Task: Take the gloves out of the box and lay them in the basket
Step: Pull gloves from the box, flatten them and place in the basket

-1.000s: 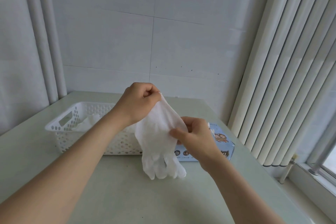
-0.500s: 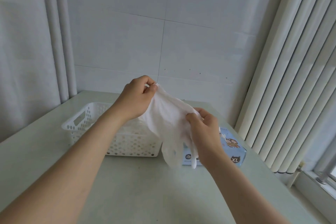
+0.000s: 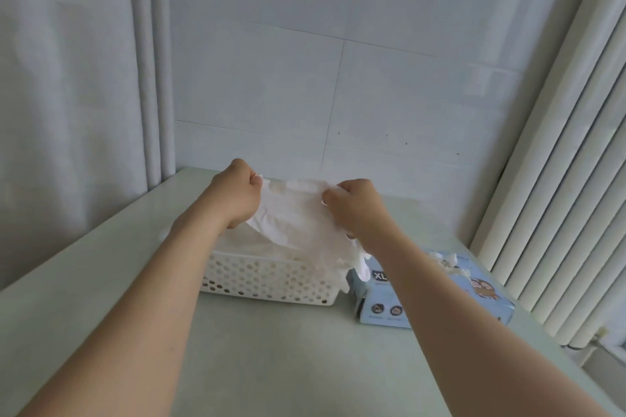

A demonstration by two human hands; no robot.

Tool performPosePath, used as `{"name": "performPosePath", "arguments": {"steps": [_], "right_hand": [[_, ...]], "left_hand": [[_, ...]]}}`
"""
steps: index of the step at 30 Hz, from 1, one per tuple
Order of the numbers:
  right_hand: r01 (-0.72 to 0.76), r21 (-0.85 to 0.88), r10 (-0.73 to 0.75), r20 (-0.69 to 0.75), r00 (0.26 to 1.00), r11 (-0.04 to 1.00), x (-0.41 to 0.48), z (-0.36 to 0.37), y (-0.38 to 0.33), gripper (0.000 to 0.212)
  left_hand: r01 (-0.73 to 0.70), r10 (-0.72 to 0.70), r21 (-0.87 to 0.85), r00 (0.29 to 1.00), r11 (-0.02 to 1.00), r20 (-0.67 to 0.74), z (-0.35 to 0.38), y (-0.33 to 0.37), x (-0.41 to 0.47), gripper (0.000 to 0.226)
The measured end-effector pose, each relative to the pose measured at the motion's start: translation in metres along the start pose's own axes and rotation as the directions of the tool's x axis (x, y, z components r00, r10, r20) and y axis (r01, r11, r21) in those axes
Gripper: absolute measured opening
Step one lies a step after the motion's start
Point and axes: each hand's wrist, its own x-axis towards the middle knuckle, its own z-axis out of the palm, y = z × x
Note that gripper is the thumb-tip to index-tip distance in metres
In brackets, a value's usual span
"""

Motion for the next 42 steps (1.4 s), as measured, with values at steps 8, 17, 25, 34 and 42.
{"name": "performPosePath", "arguments": {"steps": [8, 17, 25, 34, 42], "right_hand": [[0.197, -0.571, -0.172, 0.097, 0.98, 0.797, 0.014, 0.026, 0.002, 0.034], [0.476, -0.556, -0.22, 0.465, 0.858, 0.682, -0.002, 0.008, -0.015, 0.036], [0.516, -0.67, 0.06, 0.639, 0.767, 0.534, -0.013, 0.006, -0.012, 0.065], [0.453, -0.649, -0.007, 0.568, 0.823, 0.612, -0.007, 0.018, 0.008, 0.055], [0.518, -0.408, -0.456, 0.246, 0.855, 0.752, -0.04, -0.012, 0.032, 0.043]], "left_hand": [[0.161, -0.123, 0.379, 0.985, 0.911, -0.124, 0.003, -0.022, 0.0, 0.032], [-0.077, 0.068, 0.467, 0.997, 0.881, 0.038, 0.001, -0.006, -0.002, 0.025], [-0.146, -0.148, 0.443, 0.813, 0.885, 0.563, 0.012, 0.015, -0.019, 0.066], [-0.122, -0.159, 0.431, 0.814, 0.894, 0.559, 0.016, 0.014, -0.018, 0.054], [-0.311, 0.249, 0.173, 0.918, 0.934, 0.309, 0.026, 0.044, -0.026, 0.015]]}}
